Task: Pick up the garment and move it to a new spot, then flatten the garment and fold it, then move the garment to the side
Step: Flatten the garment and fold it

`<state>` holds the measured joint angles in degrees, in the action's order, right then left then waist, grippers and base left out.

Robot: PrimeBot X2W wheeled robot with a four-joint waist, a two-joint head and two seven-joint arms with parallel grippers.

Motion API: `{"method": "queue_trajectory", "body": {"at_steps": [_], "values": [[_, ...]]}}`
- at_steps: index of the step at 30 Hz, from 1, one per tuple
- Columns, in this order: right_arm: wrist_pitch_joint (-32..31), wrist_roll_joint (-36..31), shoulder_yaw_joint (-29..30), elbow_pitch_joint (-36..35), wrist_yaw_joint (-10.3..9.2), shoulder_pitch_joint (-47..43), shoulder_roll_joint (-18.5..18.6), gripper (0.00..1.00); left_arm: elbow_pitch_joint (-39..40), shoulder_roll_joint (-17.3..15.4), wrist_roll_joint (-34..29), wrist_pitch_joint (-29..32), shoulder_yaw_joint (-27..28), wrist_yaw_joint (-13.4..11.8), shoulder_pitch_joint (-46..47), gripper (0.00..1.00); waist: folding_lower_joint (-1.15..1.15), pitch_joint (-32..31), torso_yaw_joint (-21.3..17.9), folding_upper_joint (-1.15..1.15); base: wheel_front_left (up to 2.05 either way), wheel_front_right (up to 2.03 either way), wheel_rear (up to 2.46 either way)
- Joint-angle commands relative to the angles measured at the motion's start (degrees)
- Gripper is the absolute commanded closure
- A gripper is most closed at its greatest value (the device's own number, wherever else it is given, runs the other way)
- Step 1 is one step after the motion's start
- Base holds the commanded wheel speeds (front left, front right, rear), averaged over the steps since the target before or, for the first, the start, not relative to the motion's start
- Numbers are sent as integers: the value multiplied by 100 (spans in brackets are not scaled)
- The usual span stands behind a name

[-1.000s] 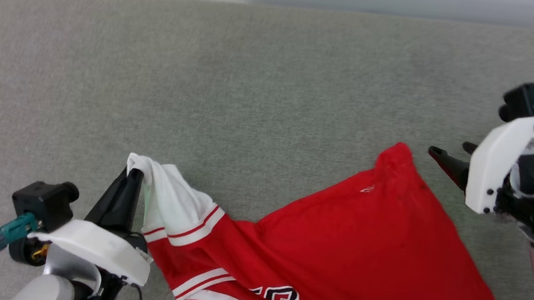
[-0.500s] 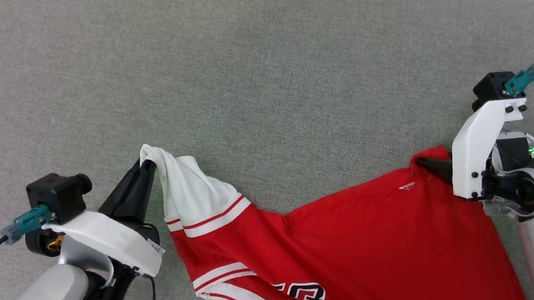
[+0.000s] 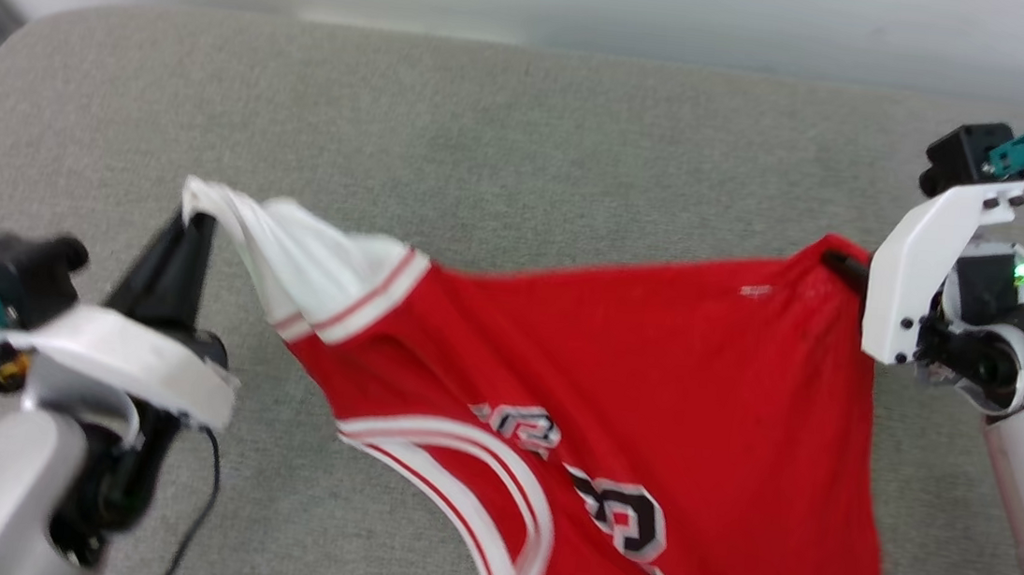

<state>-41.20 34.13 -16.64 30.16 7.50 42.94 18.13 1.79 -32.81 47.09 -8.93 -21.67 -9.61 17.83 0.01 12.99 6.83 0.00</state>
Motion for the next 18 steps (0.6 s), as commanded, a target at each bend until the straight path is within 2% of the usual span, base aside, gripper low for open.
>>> {"method": "queue_trajectory", "body": {"at_steps": [1,5,10,11,18], "values": [[117,-49,54,60,-2,151,23,100,-76,-74,-12,37,68,52,263,100,-1,-289,-224,0,0,0,0],[625,-288,200,250,-2,503,-57,100,-521,-116,29,192,157,217,1075,100,-1,-498,-406,0,0,0,0],[1375,-445,416,400,-2,1048,-106,100,-1360,145,54,304,133,500,2337,100,-1,-515,-449,0,0,0,0],[1375,-445,416,400,-2,1048,-106,100,-1360,145,54,304,133,500,2337,100,-1,-515,-449,0,0,0,0],[2209,-791,891,391,-3,2342,-41,100,-2278,239,-211,265,149,857,4395,100,-1,139,-515,0,0,0,0]]}}
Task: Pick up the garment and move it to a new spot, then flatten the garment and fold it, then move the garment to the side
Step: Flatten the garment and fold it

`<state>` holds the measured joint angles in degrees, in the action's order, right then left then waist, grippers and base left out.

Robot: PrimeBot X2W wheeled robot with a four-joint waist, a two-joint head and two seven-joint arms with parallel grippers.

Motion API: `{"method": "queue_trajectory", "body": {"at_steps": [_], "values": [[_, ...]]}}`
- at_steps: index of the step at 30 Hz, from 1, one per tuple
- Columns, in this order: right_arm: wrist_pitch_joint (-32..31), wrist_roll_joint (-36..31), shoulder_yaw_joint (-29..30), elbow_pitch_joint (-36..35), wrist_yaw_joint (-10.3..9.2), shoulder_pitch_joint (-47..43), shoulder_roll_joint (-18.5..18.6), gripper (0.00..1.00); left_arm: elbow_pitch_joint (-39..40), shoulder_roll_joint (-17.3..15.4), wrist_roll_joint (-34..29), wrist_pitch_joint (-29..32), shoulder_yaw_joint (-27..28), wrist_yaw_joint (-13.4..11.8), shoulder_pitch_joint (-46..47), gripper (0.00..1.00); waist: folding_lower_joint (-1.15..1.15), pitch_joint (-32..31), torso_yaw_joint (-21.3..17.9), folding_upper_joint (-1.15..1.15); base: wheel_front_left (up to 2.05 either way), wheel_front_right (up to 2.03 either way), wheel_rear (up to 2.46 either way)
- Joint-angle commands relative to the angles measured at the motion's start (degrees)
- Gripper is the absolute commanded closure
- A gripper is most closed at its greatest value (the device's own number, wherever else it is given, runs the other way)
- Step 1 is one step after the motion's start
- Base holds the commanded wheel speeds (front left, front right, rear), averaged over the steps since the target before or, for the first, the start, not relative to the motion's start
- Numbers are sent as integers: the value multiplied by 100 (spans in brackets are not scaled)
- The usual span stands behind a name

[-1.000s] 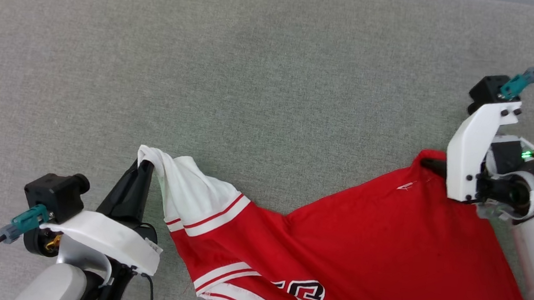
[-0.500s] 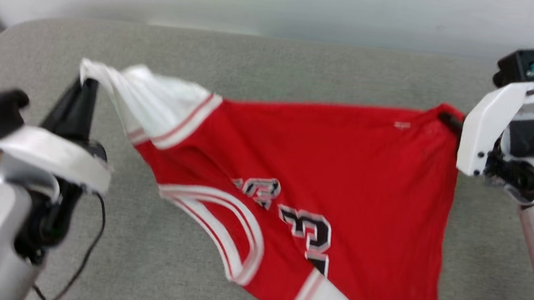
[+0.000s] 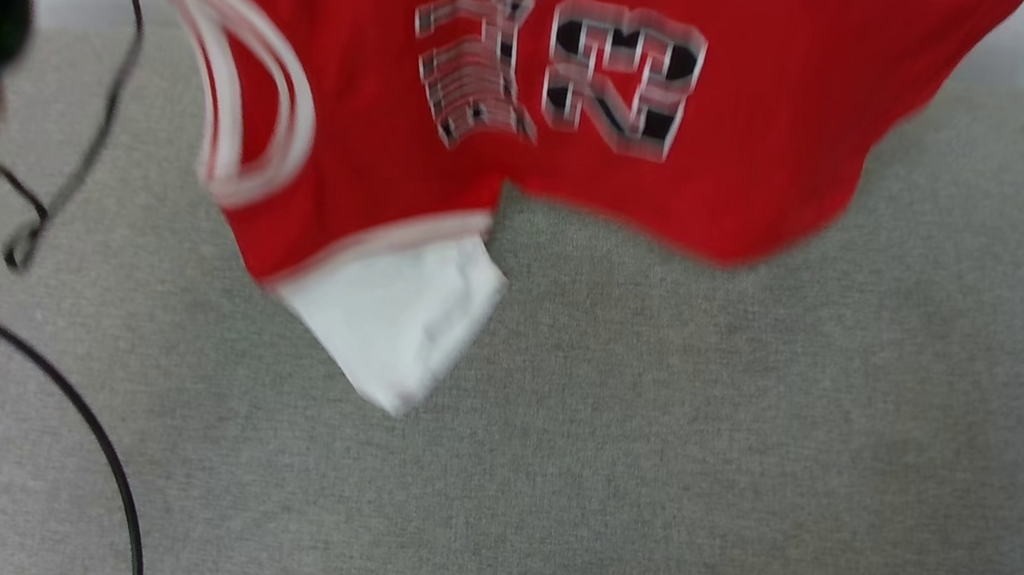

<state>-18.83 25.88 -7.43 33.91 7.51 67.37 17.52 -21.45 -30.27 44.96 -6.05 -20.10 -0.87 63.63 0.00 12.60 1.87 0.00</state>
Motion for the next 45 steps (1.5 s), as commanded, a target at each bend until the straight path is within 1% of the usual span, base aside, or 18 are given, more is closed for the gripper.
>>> {"method": "queue_trajectory", "body": {"at_steps": [1,3,7,10,14,18,22,26,29,32,36,41,43,44,45], "values": [[56,-14,46,-24,-4,147,51,100,-34,1,-18,-23,23,18,140,100,0,341,-8,0,0,0,0],[227,-162,177,-61,-4,596,64,100,-212,-15,-118,-37,54,85,764,100,0,644,1,0,0,0,0],[536,-336,303,-107,-4,1446,-28,100,-520,-73,-240,-117,142,178,1800,100,0,1136,-43,0,0,0,0],[577,-452,304,-32,-4,2008,-53,100,-656,-66,-300,-85,145,238,2430,100,0,1531,-22,0,0,0,0],[661,-492,189,197,-4,2489,-167,100,-845,-124,-368,-35,88,336,2822,100,0,1986,-54,0,0,0,0],[801,-446,63,490,-4,2714,-230,100,-1046,-162,-379,-86,50,430,2848,100,0,2284,-92,0,0,0,0],[922,-380,-122,830,-4,2675,-249,100,-1375,-96,-251,-191,55,501,2571,100,0,2426,-79,0,0,0,0],[996,-280,-361,1169,-4,2450,-219,100,-1747,-3,-104,-244,2,612,2264,100,0,2436,-29,0,0,0,0],[1058,-192,-553,1313,-4,2093,-193,100,-2014,102,-7,-310,-79,696,1926,100,0,2328,26,0,0,0,0],[1131,-118,-762,1298,-4,1525,-94,100,-2160,160,129,-445,-130,761,1436,100,0,2100,104,0,0,0,0],[1338,93,-1063,1093,-4,511,-31,100,-2190,125,359,-649,-129,808,459,100,0,1588,95,0,0,0,0],[1457,375,-1272,735,-5,-926,6,100,-1820,-46,603,-804,-66,816,-1193,100,0,823,-14,0,0,0,0],[1401,515,-1279,468,-5,-1470,39,100,-1519,-85,732,-850,34,759,-1901,100,0,566,-45,0,0,0,0],[1390,525,-1248,345,-7,-1772,125,100,-1344,-66,741,-868,45,711,-2253,100,0,421,-22,0,0,0,0],[1312,588,-1226,205,-7,-2060,131,100,-1157,-55,785,-886,92,635,-2581,100,0,312,-16,0,0,0,0]]}}
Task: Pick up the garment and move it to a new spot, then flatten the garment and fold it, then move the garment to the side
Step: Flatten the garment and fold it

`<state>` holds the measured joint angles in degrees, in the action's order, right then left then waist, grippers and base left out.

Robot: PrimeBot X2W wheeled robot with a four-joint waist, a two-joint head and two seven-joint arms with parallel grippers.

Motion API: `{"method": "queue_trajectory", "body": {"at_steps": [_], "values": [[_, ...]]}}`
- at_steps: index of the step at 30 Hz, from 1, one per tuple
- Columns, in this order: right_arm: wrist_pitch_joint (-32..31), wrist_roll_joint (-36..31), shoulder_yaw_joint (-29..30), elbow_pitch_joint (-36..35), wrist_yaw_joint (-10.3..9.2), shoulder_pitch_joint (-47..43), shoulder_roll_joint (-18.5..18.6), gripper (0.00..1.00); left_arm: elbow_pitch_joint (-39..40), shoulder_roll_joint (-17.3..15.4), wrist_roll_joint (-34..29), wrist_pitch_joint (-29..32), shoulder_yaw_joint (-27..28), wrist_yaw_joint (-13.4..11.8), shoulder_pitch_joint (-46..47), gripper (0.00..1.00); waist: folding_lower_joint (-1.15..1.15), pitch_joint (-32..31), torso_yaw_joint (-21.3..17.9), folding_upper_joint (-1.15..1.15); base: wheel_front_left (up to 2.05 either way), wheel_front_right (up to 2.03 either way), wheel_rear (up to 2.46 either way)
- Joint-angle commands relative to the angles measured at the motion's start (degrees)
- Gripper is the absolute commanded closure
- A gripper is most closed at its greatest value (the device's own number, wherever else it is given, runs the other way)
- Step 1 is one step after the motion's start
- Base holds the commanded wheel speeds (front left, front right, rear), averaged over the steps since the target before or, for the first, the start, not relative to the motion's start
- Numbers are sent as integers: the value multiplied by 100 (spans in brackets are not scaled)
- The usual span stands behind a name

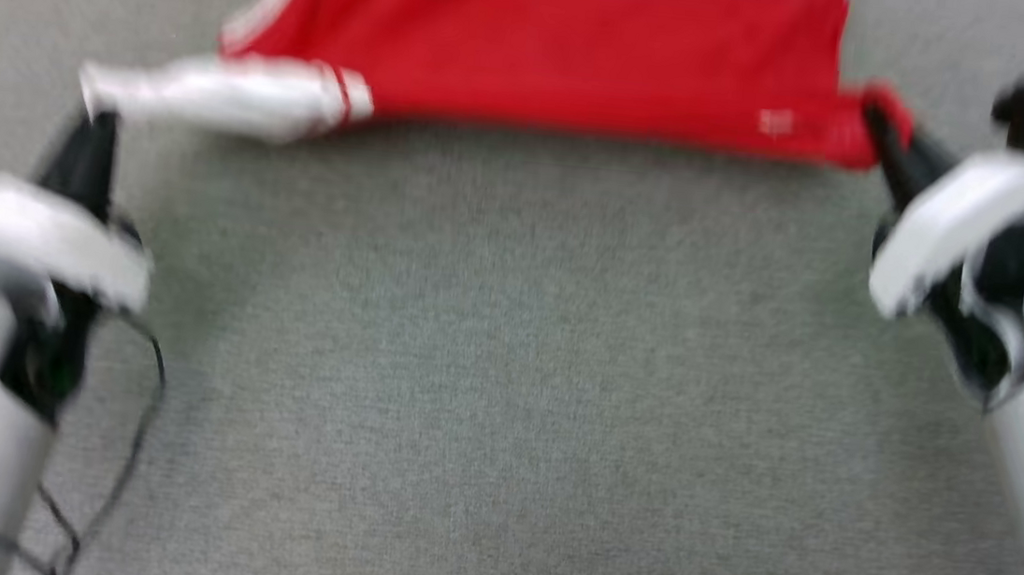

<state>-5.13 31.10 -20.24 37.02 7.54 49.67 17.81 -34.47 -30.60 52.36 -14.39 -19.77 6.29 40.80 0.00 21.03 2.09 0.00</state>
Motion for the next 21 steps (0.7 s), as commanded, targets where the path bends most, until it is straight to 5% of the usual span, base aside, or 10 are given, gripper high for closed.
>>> {"method": "queue_trajectory", "body": {"at_steps": [1,9,21], "values": [[-97,93,70,-265,-9,-588,103,100,344,-18,60,-56,91,-168,-637,100,0,-666,-32,0,0,0,0],[-605,-71,801,-1747,-10,-2909,89,100,2263,-344,147,75,208,-1119,-3125,100,0,-1447,-52,0,0,0,0],[-1814,-703,2239,-4090,-9,-5967,-1018,100,4847,-850,481,720,504,-2653,-5669,100,0,-2052,31,0,0,0,0]]}}
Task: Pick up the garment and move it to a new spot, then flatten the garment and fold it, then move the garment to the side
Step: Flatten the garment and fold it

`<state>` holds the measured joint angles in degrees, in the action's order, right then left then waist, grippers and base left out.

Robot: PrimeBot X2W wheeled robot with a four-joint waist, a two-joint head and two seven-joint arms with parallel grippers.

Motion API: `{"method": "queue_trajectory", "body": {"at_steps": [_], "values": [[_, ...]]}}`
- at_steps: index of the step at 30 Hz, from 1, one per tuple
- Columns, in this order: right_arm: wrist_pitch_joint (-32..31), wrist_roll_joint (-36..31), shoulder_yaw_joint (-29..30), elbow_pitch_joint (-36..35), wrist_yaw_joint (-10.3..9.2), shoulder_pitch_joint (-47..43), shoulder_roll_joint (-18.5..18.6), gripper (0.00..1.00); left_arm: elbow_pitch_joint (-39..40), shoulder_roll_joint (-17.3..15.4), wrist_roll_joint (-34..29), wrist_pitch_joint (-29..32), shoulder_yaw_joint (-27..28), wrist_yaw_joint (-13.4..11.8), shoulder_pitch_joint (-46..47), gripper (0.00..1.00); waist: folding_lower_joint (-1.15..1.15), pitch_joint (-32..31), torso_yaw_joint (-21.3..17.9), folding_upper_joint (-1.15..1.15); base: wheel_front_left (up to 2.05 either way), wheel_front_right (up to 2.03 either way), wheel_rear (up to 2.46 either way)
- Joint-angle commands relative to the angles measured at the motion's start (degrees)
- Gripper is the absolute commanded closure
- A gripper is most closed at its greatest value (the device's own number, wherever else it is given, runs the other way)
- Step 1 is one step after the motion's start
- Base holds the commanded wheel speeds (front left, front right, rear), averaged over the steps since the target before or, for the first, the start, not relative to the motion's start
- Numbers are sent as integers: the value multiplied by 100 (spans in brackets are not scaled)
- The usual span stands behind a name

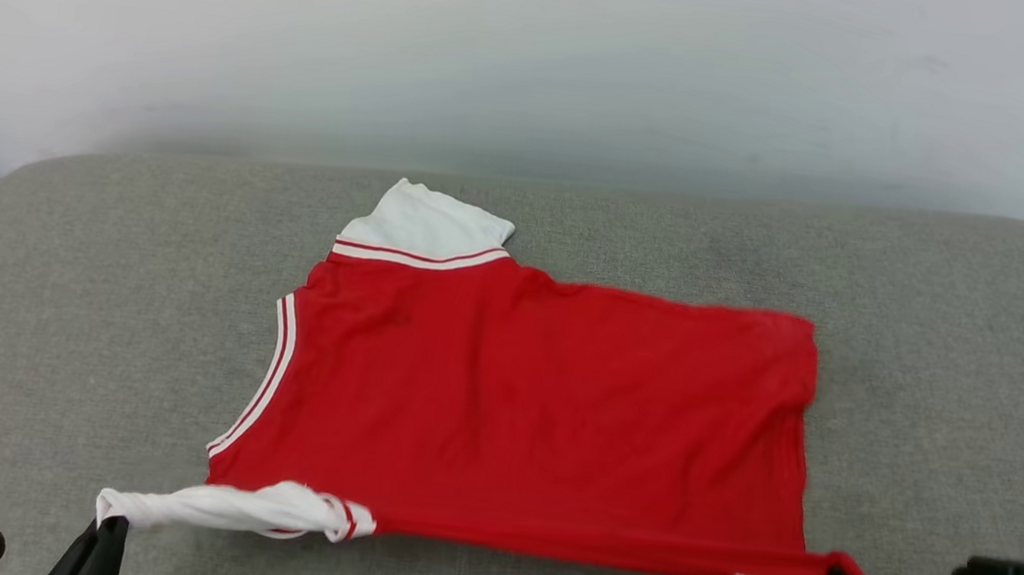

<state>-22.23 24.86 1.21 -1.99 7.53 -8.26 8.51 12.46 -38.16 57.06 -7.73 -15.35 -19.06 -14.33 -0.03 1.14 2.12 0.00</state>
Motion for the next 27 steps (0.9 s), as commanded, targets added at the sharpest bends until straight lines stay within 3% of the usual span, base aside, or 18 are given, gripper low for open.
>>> {"method": "queue_trajectory", "body": {"at_steps": [1,5,9,17,27], "values": [[-203,-133,166,-343,-8,-319,-138,100,321,-118,27,87,88,-203,-257,100,3,-82,37,0,0,0,0],[-505,-241,379,-827,-8,-618,-336,100,775,-253,30,204,184,-430,-438,100,3,-82,74,0,0,0,0],[-679,-350,424,-1013,-8,-500,-406,100,864,-230,7,286,100,-351,-142,100,3,14,98,0,0,0,0],[-1013,-668,181,-799,-6,312,-232,100,1,58,92,488,-221,197,1066,100,3,492,23,0,0,0,0],[-746,-696,-215,407,-6,1538,-10,100,-1455,435,141,661,-540,868,2415,100,3,1366,-63,0,0,0,0]]}}
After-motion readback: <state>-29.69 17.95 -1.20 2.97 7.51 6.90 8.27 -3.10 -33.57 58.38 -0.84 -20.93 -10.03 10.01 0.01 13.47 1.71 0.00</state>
